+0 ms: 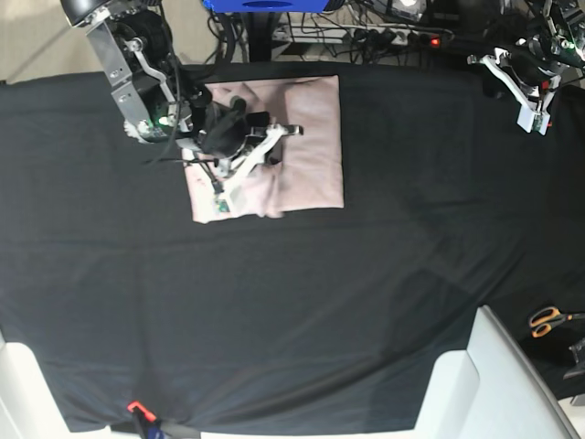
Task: Fold the T-shirt properly
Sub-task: 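Grasp the pink shirt's folded end with the right gripper and fold it over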
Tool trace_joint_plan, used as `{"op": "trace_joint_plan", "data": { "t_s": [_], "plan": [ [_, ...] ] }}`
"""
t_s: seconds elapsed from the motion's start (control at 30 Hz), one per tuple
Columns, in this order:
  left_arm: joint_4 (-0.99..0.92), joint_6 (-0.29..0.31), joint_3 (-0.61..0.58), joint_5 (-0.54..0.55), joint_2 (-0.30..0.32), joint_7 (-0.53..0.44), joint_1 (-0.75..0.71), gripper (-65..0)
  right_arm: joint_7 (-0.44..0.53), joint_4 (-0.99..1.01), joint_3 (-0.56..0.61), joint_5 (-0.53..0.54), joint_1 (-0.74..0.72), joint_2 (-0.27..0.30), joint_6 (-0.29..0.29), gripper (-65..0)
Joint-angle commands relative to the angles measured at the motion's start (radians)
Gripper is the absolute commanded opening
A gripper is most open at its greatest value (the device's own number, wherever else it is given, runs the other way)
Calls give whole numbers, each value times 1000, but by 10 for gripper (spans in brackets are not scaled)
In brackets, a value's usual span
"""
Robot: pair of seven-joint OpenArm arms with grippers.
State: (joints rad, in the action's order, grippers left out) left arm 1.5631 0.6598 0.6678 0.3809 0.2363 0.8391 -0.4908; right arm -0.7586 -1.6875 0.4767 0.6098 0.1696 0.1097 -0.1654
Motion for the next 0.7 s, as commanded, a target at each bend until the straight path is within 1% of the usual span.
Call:
{"op": "trace_joint_plan", "data": {
  "t_s": [0.0,0.17,0.27,0.33,0.47,0.57,0.67],
  "plan": [
    [12,5,8,8,15,-11,-4,-650,11,-9,12,-23,-18,-2,7,-645],
    [12,5,8,5,15,-11,-4,-650,9,51,121,-112,-63,-2,7,-645],
    [12,5,8,-49,8,-11,-1,-650,9,76,173,-153,-87,-2,7,-645],
    [12,5,7,-76,5,-16,1,-650,9,76,196,-205,-92,-3,3,-645],
    [9,5,-1,-92,5,-94,-12,-650,9,80,253,-301,-110,-26,-62,-645],
    [-26,5,-1,-92,5,-99,-9,-650,-25,92,297,-336,-135,-32,-78,-645],
    [-60,5,-1,-92,5,-102,-4,-650,-51,108,347,-382,-155,-54,-128,-647]
  ]
}}
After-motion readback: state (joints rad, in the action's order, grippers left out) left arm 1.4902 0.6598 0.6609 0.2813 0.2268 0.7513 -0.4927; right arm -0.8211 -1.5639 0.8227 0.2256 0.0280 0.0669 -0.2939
